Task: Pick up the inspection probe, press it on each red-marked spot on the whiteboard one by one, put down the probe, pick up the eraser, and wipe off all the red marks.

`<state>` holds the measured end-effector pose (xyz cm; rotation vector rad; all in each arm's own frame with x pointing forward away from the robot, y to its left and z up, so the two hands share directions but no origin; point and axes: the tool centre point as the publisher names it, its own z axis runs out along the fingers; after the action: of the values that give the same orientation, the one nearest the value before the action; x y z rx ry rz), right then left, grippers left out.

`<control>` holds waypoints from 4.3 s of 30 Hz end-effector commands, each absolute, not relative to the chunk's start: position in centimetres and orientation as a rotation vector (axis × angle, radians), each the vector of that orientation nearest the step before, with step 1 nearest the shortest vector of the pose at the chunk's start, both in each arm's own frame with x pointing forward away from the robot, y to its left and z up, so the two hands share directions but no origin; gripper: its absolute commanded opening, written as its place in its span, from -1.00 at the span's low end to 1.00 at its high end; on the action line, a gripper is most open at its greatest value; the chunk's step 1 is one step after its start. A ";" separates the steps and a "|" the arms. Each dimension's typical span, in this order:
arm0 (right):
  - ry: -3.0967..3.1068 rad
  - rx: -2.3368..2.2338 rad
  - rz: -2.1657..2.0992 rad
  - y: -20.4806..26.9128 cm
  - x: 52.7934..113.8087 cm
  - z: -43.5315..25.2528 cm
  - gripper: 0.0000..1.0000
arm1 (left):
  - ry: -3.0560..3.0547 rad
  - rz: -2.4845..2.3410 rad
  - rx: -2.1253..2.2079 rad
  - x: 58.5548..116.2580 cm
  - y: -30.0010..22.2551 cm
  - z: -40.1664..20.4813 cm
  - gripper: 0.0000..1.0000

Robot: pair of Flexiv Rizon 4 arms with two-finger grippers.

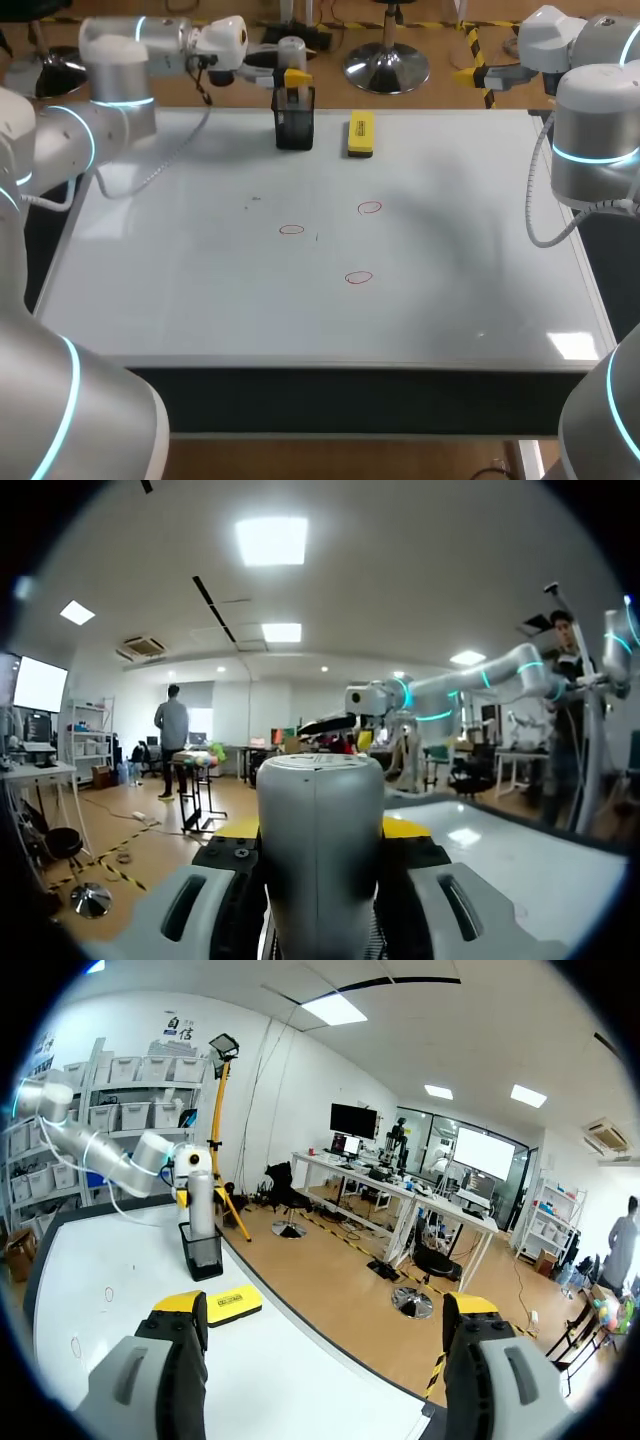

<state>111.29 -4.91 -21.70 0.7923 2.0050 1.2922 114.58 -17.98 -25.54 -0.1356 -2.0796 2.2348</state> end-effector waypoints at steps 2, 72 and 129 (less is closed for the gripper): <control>2.006 0.792 1.292 -4.9 111.3 -21.7 1.00 | -2.057 2.199 -0.222 114.9 -17.9 -24.4 -1.00; 2.006 0.792 1.292 -4.9 111.3 -21.7 1.00 | -2.259 2.306 0.079 103.9 -5.6 -16.4 -1.00; 2.006 0.792 1.292 -4.9 111.3 -21.7 1.00 | -2.290 2.383 0.209 102.6 -1.4 -22.0 -1.00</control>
<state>111.29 -4.91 -21.70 0.7923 2.0050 1.2921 103.10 -1.22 -22.30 0.0679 -2.2321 2.3293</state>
